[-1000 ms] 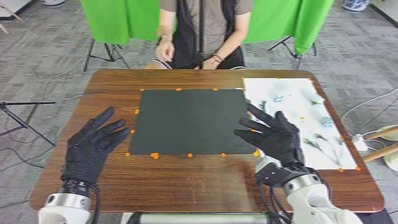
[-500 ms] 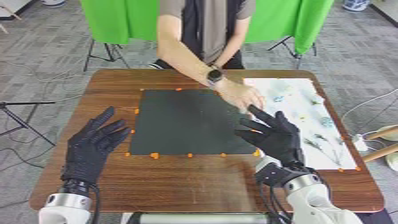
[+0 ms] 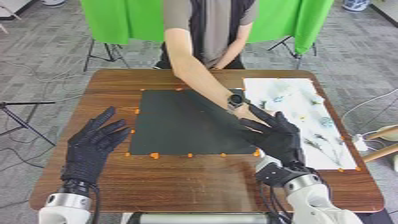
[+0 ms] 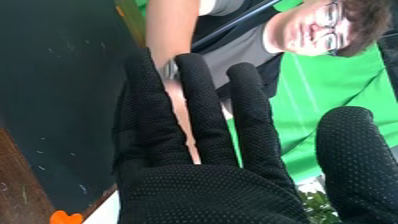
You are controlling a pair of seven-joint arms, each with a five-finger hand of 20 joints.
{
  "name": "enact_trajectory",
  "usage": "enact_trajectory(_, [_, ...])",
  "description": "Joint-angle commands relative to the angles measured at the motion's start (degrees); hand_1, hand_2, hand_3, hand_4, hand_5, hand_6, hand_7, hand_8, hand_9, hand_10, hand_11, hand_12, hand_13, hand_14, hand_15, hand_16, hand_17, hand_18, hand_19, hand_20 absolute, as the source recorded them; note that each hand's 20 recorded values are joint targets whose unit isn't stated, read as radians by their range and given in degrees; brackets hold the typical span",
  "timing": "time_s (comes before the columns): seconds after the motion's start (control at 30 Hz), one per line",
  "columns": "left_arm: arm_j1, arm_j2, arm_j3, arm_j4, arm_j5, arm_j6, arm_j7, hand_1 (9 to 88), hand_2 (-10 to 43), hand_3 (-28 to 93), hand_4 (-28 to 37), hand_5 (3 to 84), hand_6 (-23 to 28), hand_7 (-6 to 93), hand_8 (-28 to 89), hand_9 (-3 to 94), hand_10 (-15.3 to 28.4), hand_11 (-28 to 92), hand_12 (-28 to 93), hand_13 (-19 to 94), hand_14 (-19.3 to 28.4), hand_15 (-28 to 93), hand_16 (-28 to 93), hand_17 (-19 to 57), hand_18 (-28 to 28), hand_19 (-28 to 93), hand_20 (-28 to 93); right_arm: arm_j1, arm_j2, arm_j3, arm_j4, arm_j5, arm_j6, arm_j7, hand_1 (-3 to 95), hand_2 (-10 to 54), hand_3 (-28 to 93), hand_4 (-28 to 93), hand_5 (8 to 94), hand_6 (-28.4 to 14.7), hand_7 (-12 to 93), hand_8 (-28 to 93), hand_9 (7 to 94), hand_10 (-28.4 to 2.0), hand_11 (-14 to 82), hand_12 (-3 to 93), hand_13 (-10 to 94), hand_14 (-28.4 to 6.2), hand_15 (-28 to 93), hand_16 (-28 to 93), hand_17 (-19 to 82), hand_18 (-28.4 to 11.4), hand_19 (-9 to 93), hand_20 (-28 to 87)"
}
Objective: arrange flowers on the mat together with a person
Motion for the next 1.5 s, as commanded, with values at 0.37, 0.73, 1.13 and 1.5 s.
enact_trajectory(0.37, [0.83, -0.25, -0.32, 0.04, 0.01, -0.29, -0.51, 22.0, 9.1, 76, -28.3, 35.9, 9.7, 10.4, -9, 37.0, 22.9, 26, 10, 29, 28.4, 51, -12, -4.6, 28.4, 68, -21, -0.29, 0.01, -0.1, -0.06, 0.13, 0.27, 0.01, 6.2, 23.1, 81, -28, 48.2, -0.4, 11, -13, 55.5, -17.0, 10.3, 9.7, 45, -22.9, 29, 10, 6, -19.6, 46, 14])
enact_trajectory(0.73, [0.63, 0.21, 0.08, 0.16, -0.24, 0.03, 0.28, 22.0, 9.1, 76, -28.3, 35.9, 9.7, 10.4, -9, 37.0, 22.9, 26, 10, 29, 28.4, 51, -12, -4.9, 28.4, 68, -20, 0.32, 0.12, -0.13, 0.24, 0.1, 0.05, 0.25, 6.4, 23.1, 81, -28, 48.4, -0.4, 11, -13, 55.4, -17.0, 10.3, 9.7, 45, -23.0, 29, 10, 6, -19.4, 46, 14])
enact_trajectory(1.13, [-0.07, 0.81, 0.69, 0.53, -0.53, 0.42, 1.47, 22.0, 9.2, 76, -28.3, 35.9, 9.6, 10.4, -9, 37.1, 23.0, 26, 10, 29, 28.4, 51, -12, -5.0, 28.3, 68, -19, 1.24, 0.88, -0.24, 0.35, 0.1, 1.45, -0.1, 6.0, 23.3, 81, -28, 48.1, -0.5, 11, -13, 55.8, -17.6, 10.9, 9.8, 45, -22.8, 30, 10, 6, -19.9, 47, 15])
enact_trajectory(1.5, [0.33, 0.89, 0.81, 0.63, -0.52, 0.09, 2.01, 22.0, 9.1, 76, -28.3, 35.9, 9.7, 10.4, -9, 37.0, 23.0, 26, 10, 29, 28.4, 51, -12, -5.0, 28.3, 67, -19, 0.78, 0.89, 0.26, 0.14, 0.07, 1.02, -0.36, 6.9, 21.9, 81, -28, 47.2, -0.2, 12, -13, 55.5, -18.4, 11.3, 10.0, 45, -22.6, 32, 10, 6, -20.1, 48, 15])
